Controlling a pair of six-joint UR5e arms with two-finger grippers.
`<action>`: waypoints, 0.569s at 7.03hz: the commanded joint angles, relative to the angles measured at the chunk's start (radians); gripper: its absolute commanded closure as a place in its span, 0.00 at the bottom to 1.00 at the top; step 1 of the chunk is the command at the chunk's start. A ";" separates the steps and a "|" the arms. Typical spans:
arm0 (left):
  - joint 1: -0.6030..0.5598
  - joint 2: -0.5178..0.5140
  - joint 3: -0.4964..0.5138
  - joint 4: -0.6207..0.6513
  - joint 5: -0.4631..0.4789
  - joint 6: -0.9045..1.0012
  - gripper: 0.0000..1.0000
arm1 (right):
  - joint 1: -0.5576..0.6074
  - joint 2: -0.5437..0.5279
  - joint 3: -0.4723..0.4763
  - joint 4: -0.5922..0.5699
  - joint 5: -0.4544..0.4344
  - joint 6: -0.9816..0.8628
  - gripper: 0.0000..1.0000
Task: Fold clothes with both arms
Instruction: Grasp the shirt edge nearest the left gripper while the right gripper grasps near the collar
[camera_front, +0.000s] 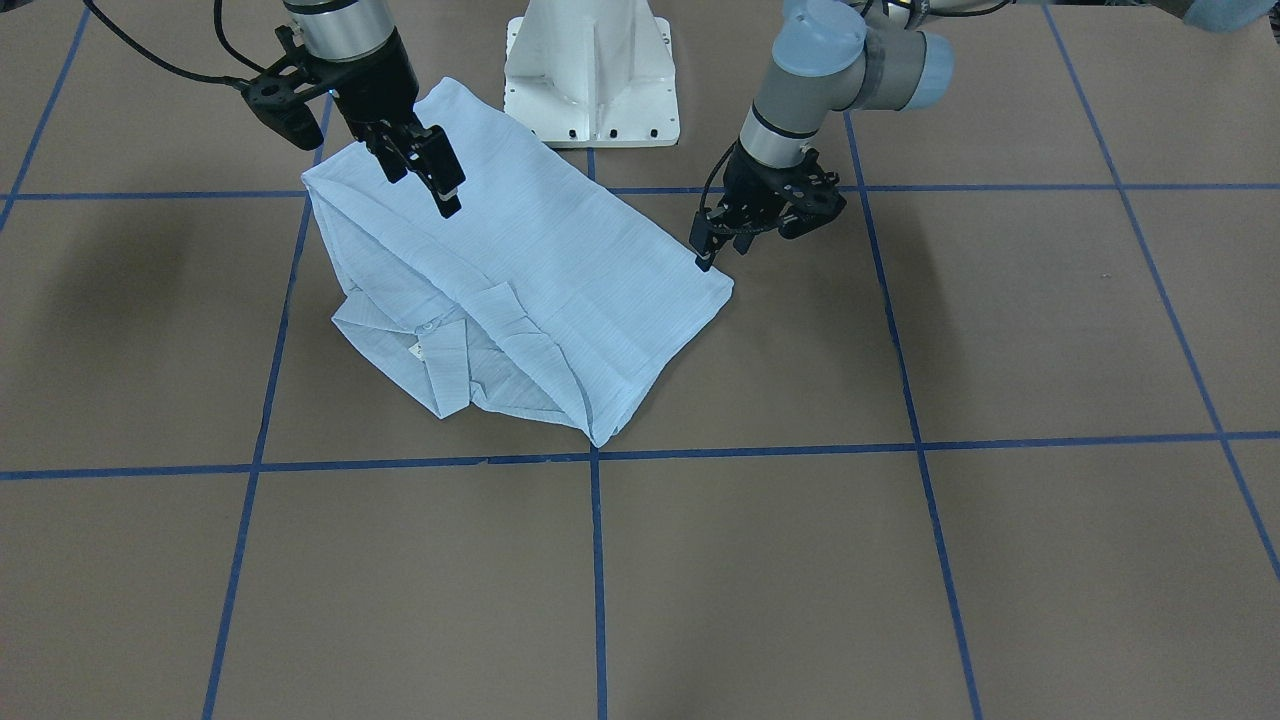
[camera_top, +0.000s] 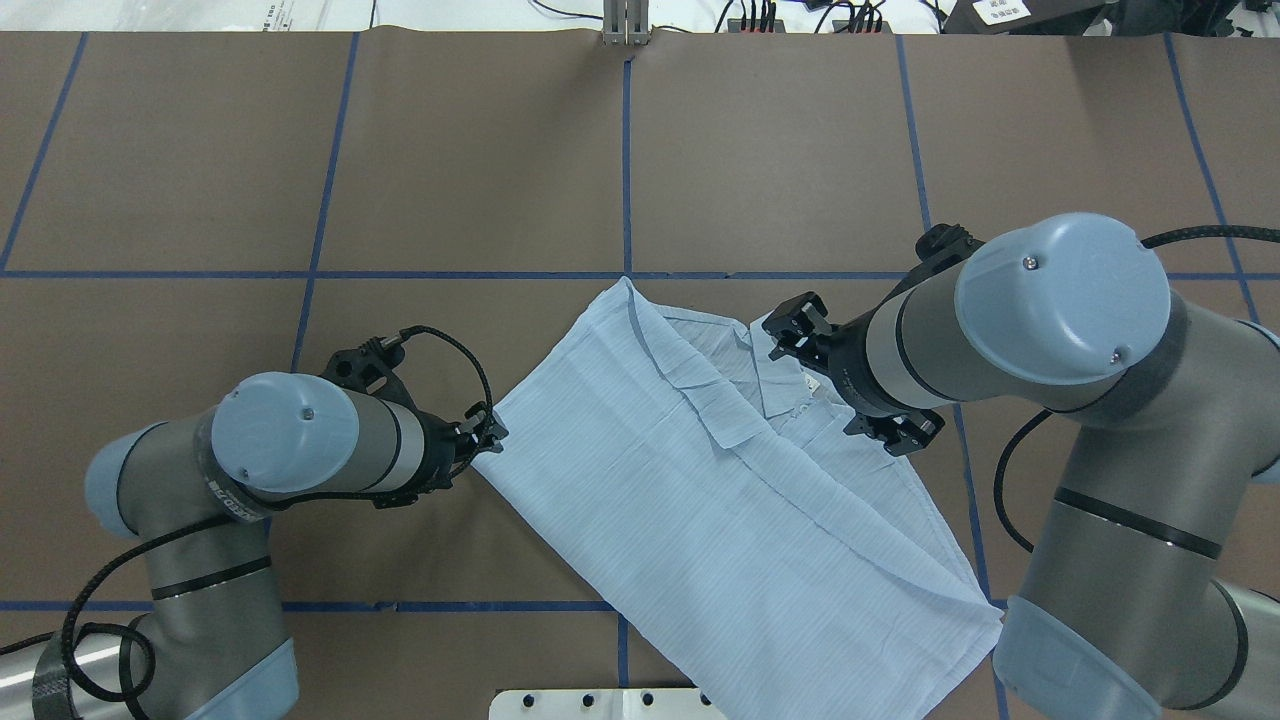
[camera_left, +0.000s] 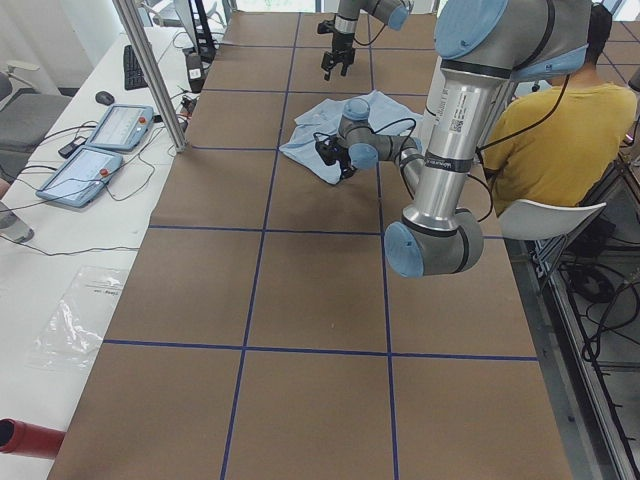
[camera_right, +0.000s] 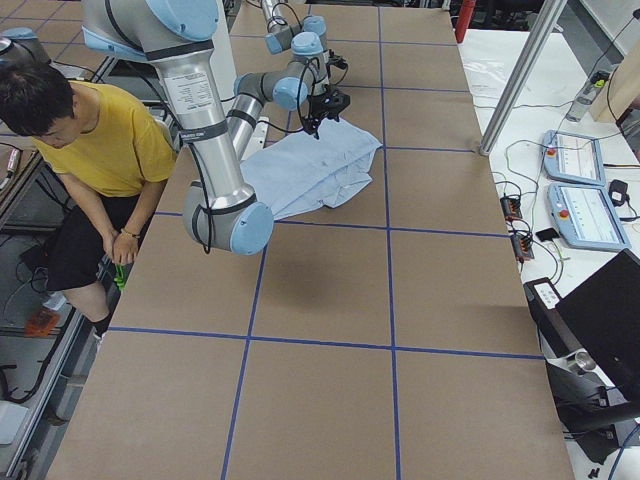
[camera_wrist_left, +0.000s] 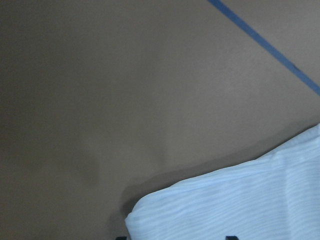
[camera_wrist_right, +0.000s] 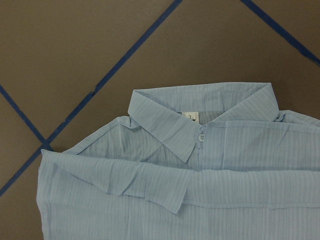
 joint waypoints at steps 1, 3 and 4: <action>0.025 -0.057 0.071 0.001 0.001 0.000 0.28 | -0.008 0.000 -0.037 0.001 0.003 -0.001 0.00; 0.025 -0.064 0.084 0.001 0.015 0.000 0.36 | -0.014 -0.001 -0.042 0.001 0.000 -0.002 0.00; 0.025 -0.059 0.092 0.000 0.024 0.000 0.61 | -0.017 -0.004 -0.043 0.001 -0.003 -0.002 0.00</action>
